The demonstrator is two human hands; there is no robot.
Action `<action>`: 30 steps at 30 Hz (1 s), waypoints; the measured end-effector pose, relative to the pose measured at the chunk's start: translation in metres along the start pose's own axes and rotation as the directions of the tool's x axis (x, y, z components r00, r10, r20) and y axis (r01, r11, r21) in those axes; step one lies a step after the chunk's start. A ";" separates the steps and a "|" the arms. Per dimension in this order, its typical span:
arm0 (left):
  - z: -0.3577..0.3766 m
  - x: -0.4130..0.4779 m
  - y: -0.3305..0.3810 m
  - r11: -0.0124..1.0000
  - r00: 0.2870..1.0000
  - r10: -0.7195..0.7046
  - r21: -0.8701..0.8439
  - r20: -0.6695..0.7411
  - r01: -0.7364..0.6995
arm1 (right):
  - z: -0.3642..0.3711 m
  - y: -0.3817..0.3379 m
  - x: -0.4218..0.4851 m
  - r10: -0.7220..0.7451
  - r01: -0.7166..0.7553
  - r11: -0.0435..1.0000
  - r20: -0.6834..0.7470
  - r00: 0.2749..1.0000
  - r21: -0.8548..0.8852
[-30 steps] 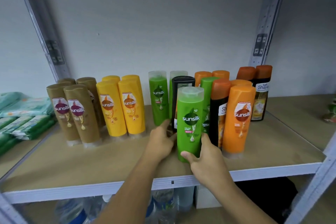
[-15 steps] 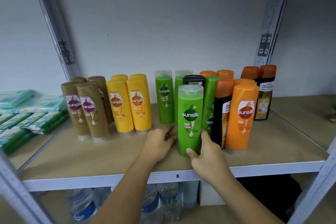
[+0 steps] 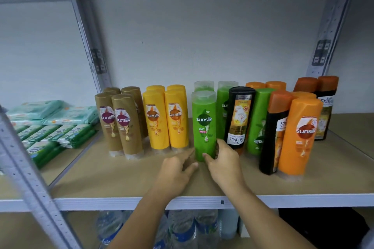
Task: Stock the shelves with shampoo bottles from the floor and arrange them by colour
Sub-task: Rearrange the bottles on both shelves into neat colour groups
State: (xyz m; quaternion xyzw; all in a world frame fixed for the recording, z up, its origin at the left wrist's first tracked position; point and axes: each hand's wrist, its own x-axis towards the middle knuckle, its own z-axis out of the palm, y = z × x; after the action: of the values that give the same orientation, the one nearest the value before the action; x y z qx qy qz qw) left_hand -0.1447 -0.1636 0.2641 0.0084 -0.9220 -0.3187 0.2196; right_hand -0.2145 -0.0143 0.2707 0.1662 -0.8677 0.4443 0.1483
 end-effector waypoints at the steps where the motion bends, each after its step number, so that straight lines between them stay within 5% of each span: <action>1: 0.001 0.003 -0.002 1.000 1.000 0.016 0.006 0.016 -0.016 | 0.003 0.001 0.003 0.002 -0.002 1.000 -0.004 1.000 0.003; 19: 0.010 0.020 -0.015 0.985 0.983 0.131 0.095 0.130 -0.144 | 0.014 0.005 0.018 0.009 -0.012 0.995 -0.033 0.999 -0.103; 30: 0.016 -0.013 0.025 0.970 0.975 0.046 0.222 0.219 -0.096 | -0.068 0.027 -0.045 -0.127 0.258 0.926 0.416 0.900 -0.276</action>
State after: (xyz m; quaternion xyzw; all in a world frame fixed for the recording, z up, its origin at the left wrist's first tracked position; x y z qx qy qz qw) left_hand -0.1358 -0.1328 0.2624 -0.0332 -0.9706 -0.2004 0.1288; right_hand -0.1774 0.0638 0.2710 0.3108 -0.9197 0.2365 0.0412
